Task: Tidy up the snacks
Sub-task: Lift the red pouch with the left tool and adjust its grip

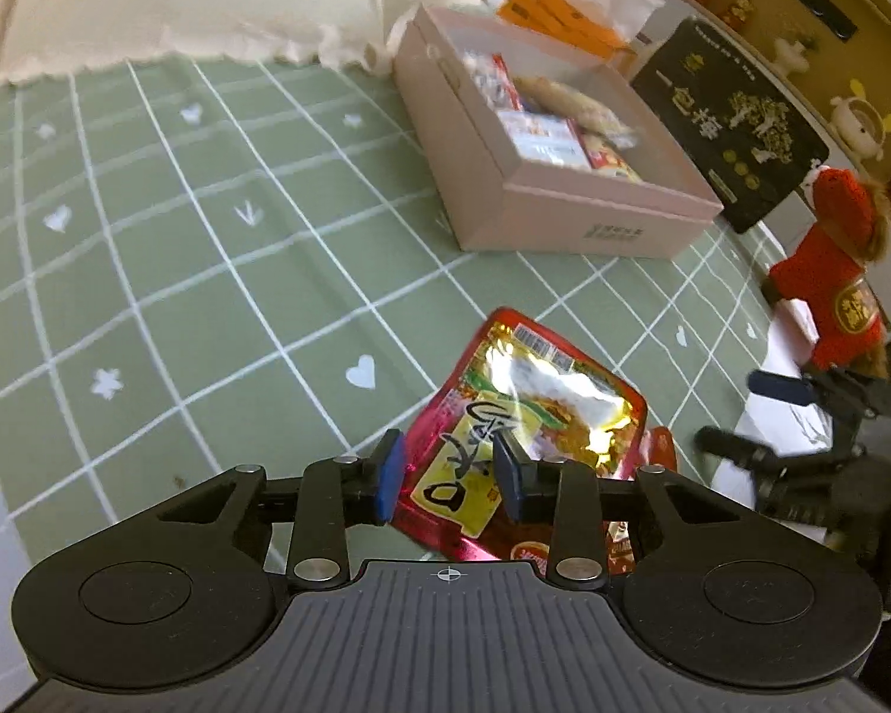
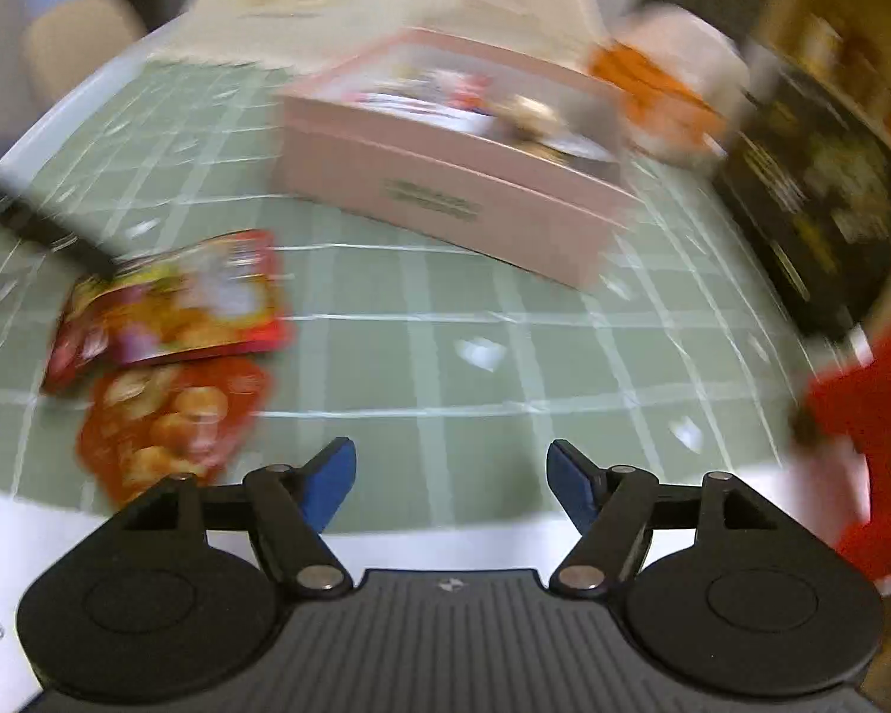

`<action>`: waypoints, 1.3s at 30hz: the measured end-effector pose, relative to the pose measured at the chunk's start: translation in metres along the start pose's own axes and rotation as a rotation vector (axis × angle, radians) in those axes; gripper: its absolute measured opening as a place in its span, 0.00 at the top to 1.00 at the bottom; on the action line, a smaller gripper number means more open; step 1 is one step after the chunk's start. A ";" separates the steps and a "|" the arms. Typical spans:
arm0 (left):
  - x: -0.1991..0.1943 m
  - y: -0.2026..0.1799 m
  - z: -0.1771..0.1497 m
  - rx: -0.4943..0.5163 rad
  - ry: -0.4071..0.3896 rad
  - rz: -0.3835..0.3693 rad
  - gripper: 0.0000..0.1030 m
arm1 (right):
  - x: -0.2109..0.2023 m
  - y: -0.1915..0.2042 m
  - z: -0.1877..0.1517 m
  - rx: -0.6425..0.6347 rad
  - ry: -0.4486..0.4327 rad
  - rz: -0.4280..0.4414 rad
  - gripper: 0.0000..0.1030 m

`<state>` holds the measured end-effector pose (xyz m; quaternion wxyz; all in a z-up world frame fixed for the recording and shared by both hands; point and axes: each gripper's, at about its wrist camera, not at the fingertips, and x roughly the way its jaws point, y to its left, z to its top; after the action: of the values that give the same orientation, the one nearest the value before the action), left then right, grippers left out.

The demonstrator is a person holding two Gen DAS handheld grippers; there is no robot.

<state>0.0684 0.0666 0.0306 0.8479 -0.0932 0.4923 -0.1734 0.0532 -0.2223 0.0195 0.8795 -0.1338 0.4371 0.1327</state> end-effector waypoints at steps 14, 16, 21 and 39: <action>0.029 -0.017 0.024 0.012 -0.042 0.023 0.64 | -0.028 0.095 0.004 -0.257 -0.117 0.199 0.34; 0.030 -0.015 0.022 0.024 -0.024 0.028 0.64 | -0.019 0.096 0.004 -0.260 -0.093 0.175 0.34; 0.018 -0.012 0.007 0.021 -0.013 0.019 0.64 | -0.013 0.051 0.004 -0.125 -0.079 0.091 0.34; 0.006 -0.103 -0.023 0.366 0.037 0.149 0.61 | -0.002 -0.004 0.003 0.047 -0.043 -0.105 0.34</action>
<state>0.0306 -0.0302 0.0486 0.8520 0.1021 0.4736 -0.1984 0.0559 -0.2254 0.0231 0.8972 -0.1330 0.4136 0.0789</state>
